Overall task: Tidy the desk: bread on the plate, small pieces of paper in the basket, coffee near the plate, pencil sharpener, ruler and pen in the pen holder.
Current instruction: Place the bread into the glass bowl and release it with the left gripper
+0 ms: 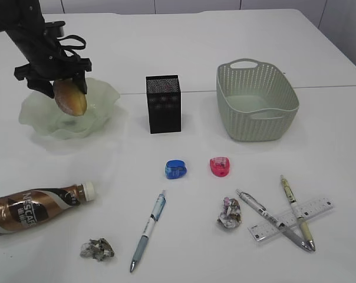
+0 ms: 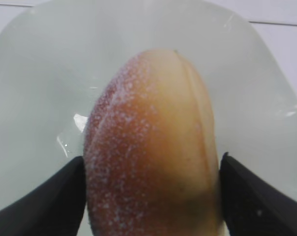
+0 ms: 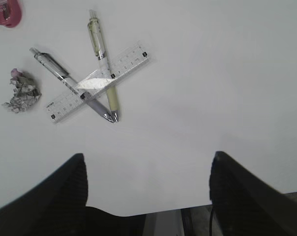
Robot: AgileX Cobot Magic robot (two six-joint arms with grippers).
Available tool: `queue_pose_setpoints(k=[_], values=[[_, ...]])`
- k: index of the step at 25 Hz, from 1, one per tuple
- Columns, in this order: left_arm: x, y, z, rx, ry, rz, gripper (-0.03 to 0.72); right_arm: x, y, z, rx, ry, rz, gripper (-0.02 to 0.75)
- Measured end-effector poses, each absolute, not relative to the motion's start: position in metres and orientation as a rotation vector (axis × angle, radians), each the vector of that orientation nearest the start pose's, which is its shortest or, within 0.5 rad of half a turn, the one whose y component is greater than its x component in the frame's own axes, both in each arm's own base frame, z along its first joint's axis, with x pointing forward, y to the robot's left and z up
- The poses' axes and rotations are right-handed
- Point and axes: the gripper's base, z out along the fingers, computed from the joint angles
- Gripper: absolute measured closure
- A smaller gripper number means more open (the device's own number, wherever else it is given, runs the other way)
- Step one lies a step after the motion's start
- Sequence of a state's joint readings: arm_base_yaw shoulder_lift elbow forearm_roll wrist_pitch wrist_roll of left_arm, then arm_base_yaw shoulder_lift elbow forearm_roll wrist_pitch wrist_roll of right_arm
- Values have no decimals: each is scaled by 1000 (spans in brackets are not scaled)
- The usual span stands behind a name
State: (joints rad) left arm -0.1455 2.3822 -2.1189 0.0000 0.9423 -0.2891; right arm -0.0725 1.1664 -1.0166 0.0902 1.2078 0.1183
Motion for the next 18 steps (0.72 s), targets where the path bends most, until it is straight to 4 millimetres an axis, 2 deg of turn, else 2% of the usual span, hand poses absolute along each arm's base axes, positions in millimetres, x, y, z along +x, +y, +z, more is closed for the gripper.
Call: queue_pose_setpoints(k=[4,10,18], values=[[518,-74,191,-184,2676,-122,95,203,-7,317,298,2825,137,174],[518,-72,191,-108,2677,-75,101,203,-7,317,298,2825,137,174],[519,-72,191,-96,2673,-71,117,203,-7,317,298,2825,137,174]])
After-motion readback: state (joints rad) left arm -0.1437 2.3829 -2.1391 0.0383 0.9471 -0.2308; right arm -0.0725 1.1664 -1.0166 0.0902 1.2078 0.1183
